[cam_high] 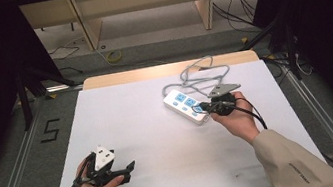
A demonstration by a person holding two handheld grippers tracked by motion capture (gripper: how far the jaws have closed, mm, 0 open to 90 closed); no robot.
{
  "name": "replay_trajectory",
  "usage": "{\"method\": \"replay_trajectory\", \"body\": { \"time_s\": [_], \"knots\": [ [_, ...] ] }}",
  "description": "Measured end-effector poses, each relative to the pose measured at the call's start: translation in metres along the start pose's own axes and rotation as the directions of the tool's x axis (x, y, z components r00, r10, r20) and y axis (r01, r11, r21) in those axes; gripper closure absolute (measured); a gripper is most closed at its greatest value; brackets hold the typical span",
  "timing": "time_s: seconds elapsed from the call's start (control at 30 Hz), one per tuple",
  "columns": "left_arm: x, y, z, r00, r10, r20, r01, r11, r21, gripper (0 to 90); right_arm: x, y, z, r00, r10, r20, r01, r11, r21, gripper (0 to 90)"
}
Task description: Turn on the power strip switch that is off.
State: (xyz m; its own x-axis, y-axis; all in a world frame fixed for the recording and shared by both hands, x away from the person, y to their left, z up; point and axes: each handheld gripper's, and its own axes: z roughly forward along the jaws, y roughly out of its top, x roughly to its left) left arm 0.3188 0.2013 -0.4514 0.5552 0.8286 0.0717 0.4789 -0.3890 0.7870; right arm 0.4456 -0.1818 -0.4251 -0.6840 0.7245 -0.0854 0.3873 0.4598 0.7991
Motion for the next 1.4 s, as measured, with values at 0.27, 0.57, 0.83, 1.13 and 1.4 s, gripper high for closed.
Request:
{"method": "replay_trajectory", "body": {
  "time_s": [0.27,0.57,0.83,1.13,1.4],
  "knots": [
    [0.0,0.0,0.0,1.0,-0.002,-0.001,0.002,1.0,0.004,20.2,0.0,0.004,0.005,1.0,-0.003,0.003,0.003,1.0,0.007,90.0],
    [0.001,0.0,0.001,1.0,0.001,-0.001,-0.001,1.0,0.004,20.3,-0.001,0.01,0.015,0.9999,0.006,-0.009,-0.005,1.0,0.02,90.0],
    [0.001,0.0,0.001,1.0,0.001,-0.004,-0.001,1.0,0.006,20.3,-0.001,0.016,0.026,0.9998,0.013,-0.018,-0.013,0.999,0.032,90.0],
    [0.001,0.0,0.001,1.0,0.002,-0.003,-0.002,1.0,0.006,20.3,-0.004,0.027,0.038,0.9998,0.008,-0.02,-0.007,0.998,0.057,90.0],
    [0.0,0.0,0.001,1.0,0.003,-0.003,-0.003,1.0,0.004,20.3,-0.004,0.033,0.051,0.9997,0.008,-0.023,-0.007,0.997,0.07,90.0]
  ]
}}
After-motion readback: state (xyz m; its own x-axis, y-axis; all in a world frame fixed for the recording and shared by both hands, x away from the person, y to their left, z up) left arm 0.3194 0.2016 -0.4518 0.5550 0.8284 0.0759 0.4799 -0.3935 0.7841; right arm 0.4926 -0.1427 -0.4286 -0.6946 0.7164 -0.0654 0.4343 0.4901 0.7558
